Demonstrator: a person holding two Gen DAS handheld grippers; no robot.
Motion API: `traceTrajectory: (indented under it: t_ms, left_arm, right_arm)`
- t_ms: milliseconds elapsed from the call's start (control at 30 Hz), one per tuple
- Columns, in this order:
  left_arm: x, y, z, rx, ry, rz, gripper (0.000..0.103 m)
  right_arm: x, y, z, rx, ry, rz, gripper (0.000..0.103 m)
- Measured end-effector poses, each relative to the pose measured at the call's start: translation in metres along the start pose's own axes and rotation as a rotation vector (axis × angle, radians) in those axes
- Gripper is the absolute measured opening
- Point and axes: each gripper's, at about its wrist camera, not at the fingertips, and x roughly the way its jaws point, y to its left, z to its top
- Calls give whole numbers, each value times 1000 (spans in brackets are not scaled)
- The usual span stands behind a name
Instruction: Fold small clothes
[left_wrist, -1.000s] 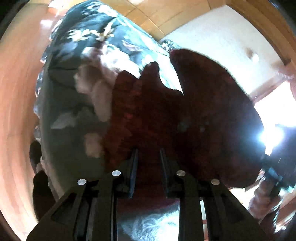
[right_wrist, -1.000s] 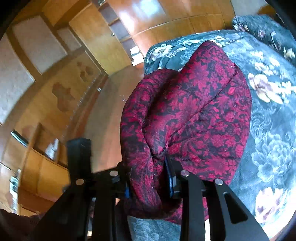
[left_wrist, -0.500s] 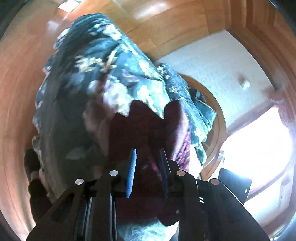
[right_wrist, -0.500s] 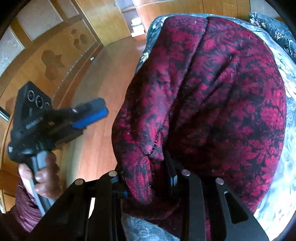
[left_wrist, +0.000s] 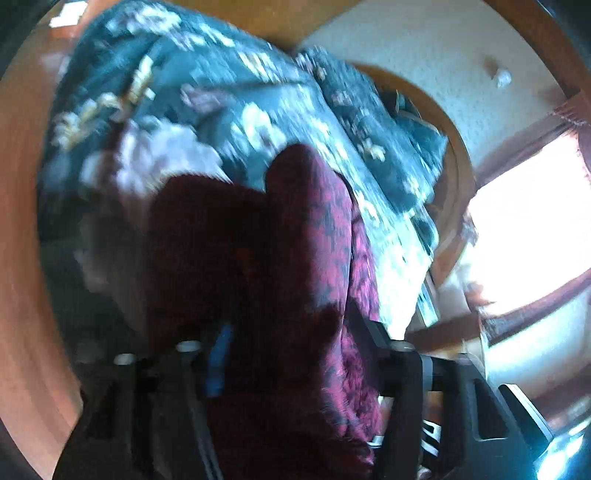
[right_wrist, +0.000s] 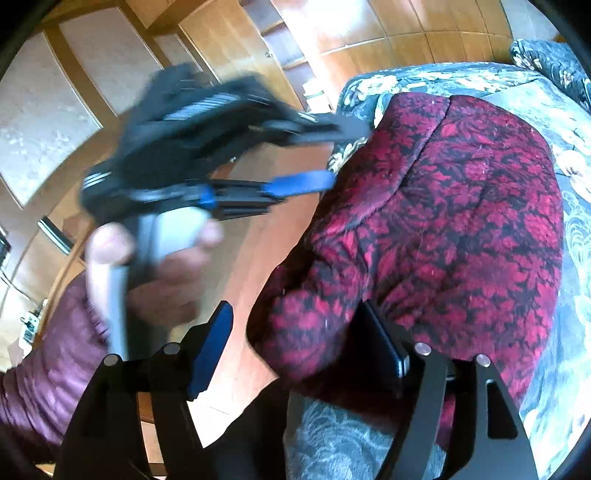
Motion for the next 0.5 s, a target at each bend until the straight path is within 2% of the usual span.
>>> traceTrajectory:
  t_ms: [33, 100, 200, 400, 500]
  left_arm:
    - [3, -2, 0, 9, 3, 8, 32]
    - [5, -7, 1, 36, 2, 25, 25]
    - [3, -14, 2, 61, -15, 55, 20]
    - [-26, -31, -7, 125, -97, 105, 17]
    - [-40, -20, -19, 120, -130, 135, 17]
  right_arm:
    - [-9, -2, -2, -5, -8, 18, 76]
    - [-23, -3, -9, -9, -16, 58, 79]
    - [-52, -15, -17, 1, -44, 79, 79]
    - [-96, -49, -26, 90, -136, -77, 78]
    - [-92, -71, -12, 103, -152, -143, 73]
